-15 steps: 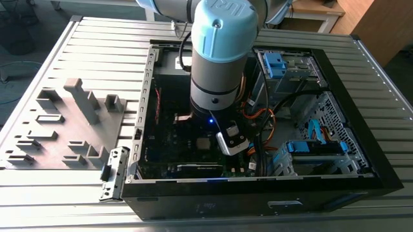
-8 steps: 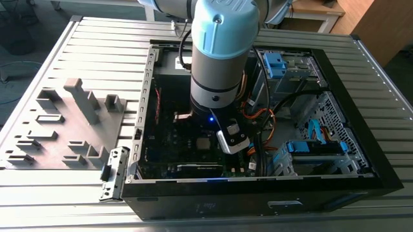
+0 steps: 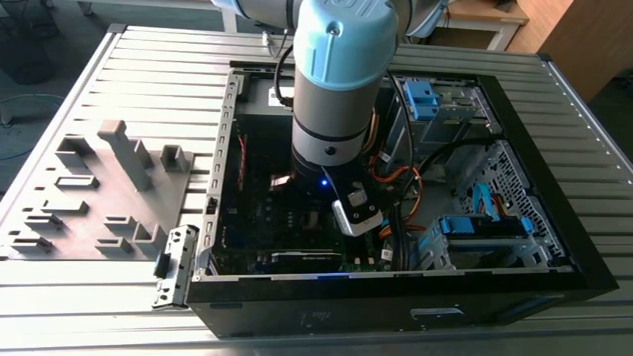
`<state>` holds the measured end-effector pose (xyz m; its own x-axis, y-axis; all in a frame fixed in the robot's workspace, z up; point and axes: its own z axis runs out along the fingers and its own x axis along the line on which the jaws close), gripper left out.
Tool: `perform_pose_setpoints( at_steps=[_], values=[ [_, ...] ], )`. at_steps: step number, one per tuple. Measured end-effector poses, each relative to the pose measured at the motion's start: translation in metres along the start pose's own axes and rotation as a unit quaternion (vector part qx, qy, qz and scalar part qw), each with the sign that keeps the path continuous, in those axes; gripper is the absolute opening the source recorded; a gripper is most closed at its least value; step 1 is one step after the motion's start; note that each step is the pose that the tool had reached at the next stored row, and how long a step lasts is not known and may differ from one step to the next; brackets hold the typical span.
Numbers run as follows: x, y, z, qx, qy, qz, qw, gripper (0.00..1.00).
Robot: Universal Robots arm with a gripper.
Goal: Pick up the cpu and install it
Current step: 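Place the cpu into insertion slot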
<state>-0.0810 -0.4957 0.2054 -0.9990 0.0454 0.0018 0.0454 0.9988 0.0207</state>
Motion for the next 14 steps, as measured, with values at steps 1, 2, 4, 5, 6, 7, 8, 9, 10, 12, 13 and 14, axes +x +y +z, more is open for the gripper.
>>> perform_pose_setpoints(
  at_steps=[1, 2, 4, 5, 6, 7, 8, 9, 10, 12, 13, 14],
  values=[
    [0.0, 0.0, 0.0, 0.0, 0.0, 0.0, 1.0, 0.27],
    [0.0, 0.0, -0.0001, 0.0, 0.0, 0.0, 1.0, 0.22],
    [0.0, 0.0, -0.0002, 0.0, 0.0, 0.0, 1.0, 0.16],
    [0.0, 0.0, -0.0002, 0.0, 0.0, 0.0, 1.0, 0.11],
    [0.0, 0.0, -0.0003, 0.0, 0.0, 0.0, 1.0, 0.11],
    [0.0, 0.0, -0.0003, 0.0, 0.0, 0.0, 1.0, 0.11],
    [0.0, 0.0, -0.0004, 0.0, 0.0, 0.0, 1.0, 0.11],
    [0.0, 0.0, -0.0004, 0.0, 0.0, 0.0, 1.0, 0.11],
    [0.0, 0.0, -0.0002, 0.0, 0.0, 0.0, 1.0, 0.11],
    [0.0001, -0.0001, 0.002, 0.0001, 0.0, 0.0, 1.0, 0.11],
    [0.0001, -0.0001, 0.0035, 0.0, 0.0, 0.0, 1.0, 0.11],
    [0.0001, -0.0001, 0.0048, -0.0001, 0.0, 0.0, 1.0, 0.11]
  ],
)
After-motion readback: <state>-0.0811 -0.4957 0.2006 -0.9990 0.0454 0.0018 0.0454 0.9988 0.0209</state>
